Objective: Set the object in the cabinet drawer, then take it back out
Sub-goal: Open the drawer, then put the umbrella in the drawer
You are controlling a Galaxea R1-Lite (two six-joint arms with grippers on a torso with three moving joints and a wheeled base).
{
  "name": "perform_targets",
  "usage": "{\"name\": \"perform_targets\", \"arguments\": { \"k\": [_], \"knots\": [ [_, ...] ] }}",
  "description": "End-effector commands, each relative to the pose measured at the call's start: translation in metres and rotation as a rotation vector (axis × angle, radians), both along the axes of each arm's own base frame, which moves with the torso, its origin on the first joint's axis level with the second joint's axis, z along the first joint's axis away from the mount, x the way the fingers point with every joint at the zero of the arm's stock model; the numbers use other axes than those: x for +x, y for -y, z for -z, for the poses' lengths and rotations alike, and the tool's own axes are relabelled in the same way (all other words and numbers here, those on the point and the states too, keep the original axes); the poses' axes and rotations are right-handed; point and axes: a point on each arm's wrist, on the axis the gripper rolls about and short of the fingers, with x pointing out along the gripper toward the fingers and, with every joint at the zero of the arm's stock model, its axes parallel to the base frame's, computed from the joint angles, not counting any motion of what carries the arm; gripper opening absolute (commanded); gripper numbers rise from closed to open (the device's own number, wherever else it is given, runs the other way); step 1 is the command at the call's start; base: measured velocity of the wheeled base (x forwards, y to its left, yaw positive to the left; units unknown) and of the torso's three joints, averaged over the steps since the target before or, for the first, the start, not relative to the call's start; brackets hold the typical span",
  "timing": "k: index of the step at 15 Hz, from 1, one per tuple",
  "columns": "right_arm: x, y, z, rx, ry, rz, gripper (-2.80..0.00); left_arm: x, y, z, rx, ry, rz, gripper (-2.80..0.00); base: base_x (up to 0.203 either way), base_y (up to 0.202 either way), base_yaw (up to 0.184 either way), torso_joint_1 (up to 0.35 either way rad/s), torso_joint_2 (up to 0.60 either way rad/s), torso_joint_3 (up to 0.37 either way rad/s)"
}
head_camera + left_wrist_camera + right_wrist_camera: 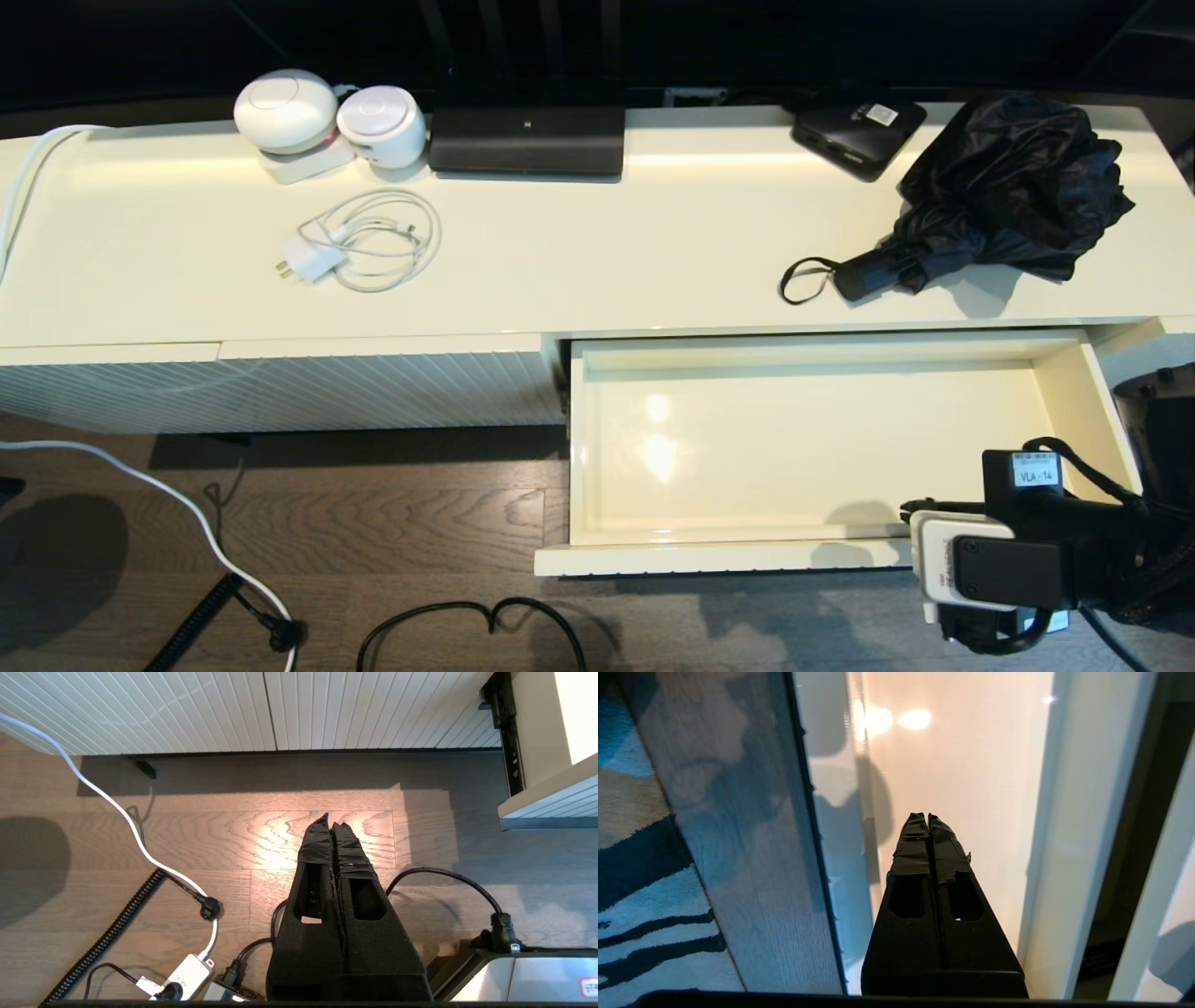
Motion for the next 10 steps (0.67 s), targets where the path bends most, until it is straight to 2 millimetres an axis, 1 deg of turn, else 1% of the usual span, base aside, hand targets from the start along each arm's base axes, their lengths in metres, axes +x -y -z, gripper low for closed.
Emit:
{"name": "perform_targets", "arguments": {
  "k": [1,3,5,8,10],
  "knots": [
    [-0.001,0.0,-0.013,0.04,0.047,0.009,-2.8,0.0,0.0,0.0,-0.001,0.002,0.001,-2.8,0.0,0.0,0.0,0.0,0.0,0.0],
    [0.004,-0.004,-0.031,0.12,0.087,0.032,-2.8,0.0,0.0,0.0,0.0,0.002,0.001,-2.8,0.0,0.0,0.0,0.0,0.0,0.0],
    [0.009,-0.007,-0.054,0.195,0.119,0.06,-2.8,0.0,0.0,0.0,-0.001,0.002,0.001,-2.8,0.0,0.0,0.0,0.0,0.0,0.0],
    [0.003,-0.003,-0.08,0.208,0.093,0.082,-2.8,0.0,0.0,0.0,-0.001,0.002,0.001,-2.8,0.0,0.0,0.0,0.0,0.0,0.0],
    [0.007,-0.002,-0.097,0.284,0.113,0.123,-2.8,0.0,0.0,0.0,-0.001,0.002,0.001,-2.8,0.0,0.0,0.0,0.0,0.0,0.0]
  ]
}}
